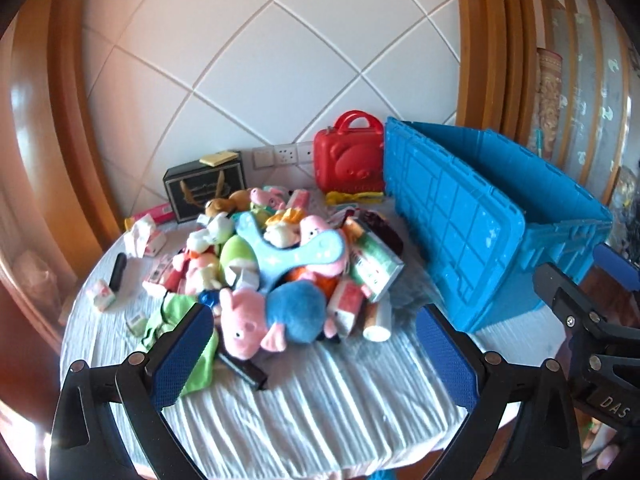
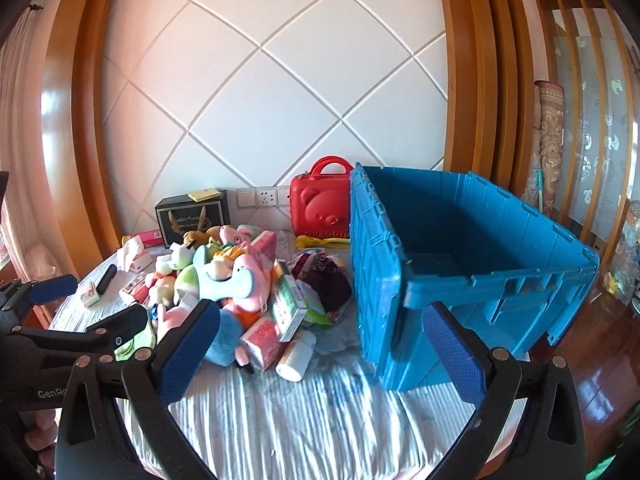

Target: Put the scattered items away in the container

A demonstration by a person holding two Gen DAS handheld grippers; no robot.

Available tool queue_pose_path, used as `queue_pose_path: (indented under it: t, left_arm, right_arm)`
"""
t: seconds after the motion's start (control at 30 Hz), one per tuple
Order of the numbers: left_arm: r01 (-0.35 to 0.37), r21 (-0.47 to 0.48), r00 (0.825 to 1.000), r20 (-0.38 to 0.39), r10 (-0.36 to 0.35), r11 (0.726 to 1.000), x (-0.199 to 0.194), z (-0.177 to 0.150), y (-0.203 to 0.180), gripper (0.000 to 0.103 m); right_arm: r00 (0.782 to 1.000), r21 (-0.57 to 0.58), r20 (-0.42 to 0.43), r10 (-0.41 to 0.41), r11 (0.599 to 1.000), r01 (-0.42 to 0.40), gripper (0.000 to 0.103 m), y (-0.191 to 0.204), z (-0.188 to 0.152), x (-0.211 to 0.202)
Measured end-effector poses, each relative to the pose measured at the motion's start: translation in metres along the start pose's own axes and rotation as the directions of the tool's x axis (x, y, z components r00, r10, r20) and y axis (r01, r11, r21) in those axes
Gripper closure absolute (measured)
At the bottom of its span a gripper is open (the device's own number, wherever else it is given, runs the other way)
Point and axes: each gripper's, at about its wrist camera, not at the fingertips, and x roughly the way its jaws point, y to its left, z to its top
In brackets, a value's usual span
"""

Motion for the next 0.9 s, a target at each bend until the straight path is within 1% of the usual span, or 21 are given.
queue_pose_path:
  t: [0.1,0.23,0.4,0.57,0.77,0.9]
  left_arm:
    - [-0.001,-0.03,0.999,-0.033,0.0,1.0,-0.007,-0.016,0.021,0.001]
    - [0.0,-0.049,0.999,-0.051,-0.002,0.999,-0.011,-0.03,0.039,0.001]
    - [0.007,-0.039,0.998,-0.063,-0.009,0.999,-0.012,-0.038,0.044,0.001]
    - [0.01,-0.041,0.999,-0.043,-0.011,0.999,-0.016,-0.037,0.045,0.001]
    - [-0.011,-0.028,1.0,-0.002,0.011,1.0,-0.021,-0.032,0.045,0.001]
    - [-0.008,-0.032,1.0,0.003,0.008,0.999,-0.021,-0.027,0.045,0.001]
  right_arm:
    - [0.999,-0.007,-0.026,0.018,1.0,-0.018,0.0,0.021,-0.008,-0.006]
    - [0.999,-0.018,-0.028,0.022,1.0,-0.023,0.0,0.037,-0.015,-0.017]
    - [0.999,-0.022,-0.025,0.023,0.999,-0.023,0.0,0.046,-0.019,-0.025]
    - [1.0,-0.024,-0.018,0.022,0.999,-0.022,0.0,0.048,-0.016,-0.024]
    - [1.0,-0.016,-0.01,0.022,1.0,-0.022,0.0,0.048,-0.011,-0.021]
    - [1.0,-0.014,-0.004,0.023,1.0,-0.023,0.0,0.045,-0.007,-0.019]
